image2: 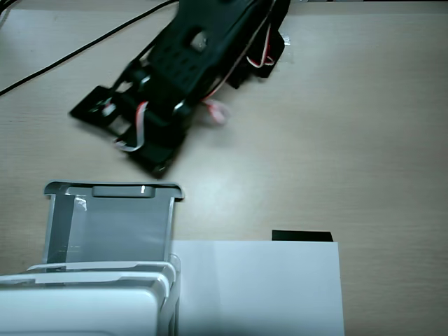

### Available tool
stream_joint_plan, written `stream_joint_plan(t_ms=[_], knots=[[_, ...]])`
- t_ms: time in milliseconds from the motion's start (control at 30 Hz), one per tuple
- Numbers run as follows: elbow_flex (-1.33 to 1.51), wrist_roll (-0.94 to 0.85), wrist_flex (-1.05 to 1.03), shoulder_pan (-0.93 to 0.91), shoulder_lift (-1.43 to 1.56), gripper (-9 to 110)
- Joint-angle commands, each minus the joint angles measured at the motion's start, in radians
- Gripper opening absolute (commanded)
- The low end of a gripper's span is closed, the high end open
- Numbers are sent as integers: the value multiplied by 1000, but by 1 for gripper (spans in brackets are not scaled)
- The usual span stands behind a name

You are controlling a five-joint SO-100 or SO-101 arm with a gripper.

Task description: Close drawer.

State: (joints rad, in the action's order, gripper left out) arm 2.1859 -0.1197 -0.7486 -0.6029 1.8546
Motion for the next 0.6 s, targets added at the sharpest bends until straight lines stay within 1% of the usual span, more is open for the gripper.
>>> stream_joint_plan(t_ms=[0, 133, 333, 567], knots=[[-172, -38, 34, -20, -101, 0], [-198, -75, 38, -3, -103, 0], [-212, -78, 71, 86, -112, 0], [-379, -66, 89, 163, -258, 0]])
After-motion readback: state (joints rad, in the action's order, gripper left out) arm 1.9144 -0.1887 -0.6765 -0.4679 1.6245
